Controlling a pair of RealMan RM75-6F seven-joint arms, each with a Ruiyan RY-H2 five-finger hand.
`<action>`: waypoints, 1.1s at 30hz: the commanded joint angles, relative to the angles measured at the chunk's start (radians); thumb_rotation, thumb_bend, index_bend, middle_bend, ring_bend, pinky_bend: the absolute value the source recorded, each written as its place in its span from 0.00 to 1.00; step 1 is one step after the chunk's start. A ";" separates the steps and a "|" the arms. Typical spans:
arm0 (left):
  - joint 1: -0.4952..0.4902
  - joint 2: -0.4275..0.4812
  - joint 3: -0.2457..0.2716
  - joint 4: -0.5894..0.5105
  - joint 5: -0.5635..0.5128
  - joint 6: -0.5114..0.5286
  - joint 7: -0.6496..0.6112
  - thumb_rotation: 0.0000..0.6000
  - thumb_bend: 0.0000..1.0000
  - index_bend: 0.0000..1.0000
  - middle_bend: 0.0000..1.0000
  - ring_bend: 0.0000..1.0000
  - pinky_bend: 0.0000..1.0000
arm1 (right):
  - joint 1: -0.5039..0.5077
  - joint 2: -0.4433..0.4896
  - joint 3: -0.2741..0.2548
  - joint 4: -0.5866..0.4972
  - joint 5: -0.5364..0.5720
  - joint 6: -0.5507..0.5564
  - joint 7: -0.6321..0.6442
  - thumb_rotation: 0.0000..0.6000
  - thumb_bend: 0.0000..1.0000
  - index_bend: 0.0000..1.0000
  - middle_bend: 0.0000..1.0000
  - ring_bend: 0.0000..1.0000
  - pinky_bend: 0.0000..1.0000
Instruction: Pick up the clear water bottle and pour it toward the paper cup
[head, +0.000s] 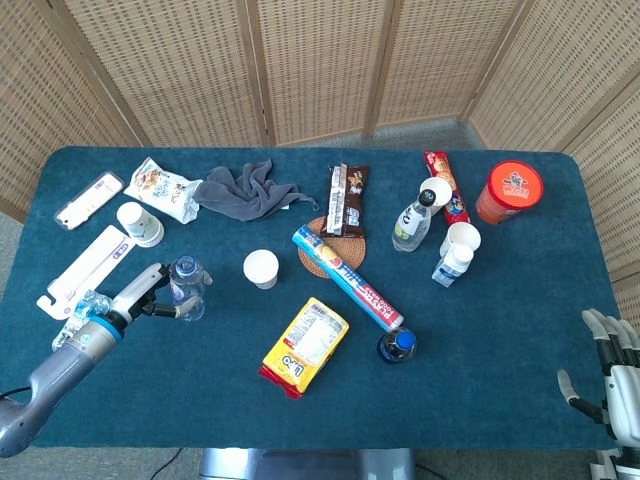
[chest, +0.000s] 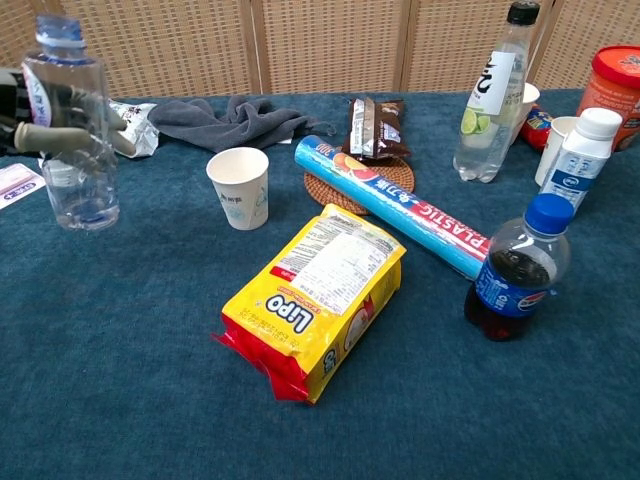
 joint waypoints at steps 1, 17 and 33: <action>0.031 -0.026 0.055 0.075 0.119 0.075 -0.101 1.00 0.52 0.36 0.35 0.32 0.27 | 0.002 0.000 0.000 -0.001 0.000 0.000 -0.002 1.00 0.42 0.00 0.05 0.00 0.00; 0.031 -0.185 0.208 0.343 0.267 0.251 -0.372 1.00 0.49 0.34 0.34 0.28 0.23 | 0.007 0.004 0.000 -0.012 0.004 0.008 -0.010 1.00 0.41 0.00 0.05 0.00 0.00; 0.032 -0.313 0.264 0.523 0.275 0.358 -0.510 1.00 0.49 0.35 0.34 0.27 0.19 | 0.004 0.001 -0.001 -0.030 0.014 0.017 -0.033 1.00 0.41 0.00 0.05 0.00 0.00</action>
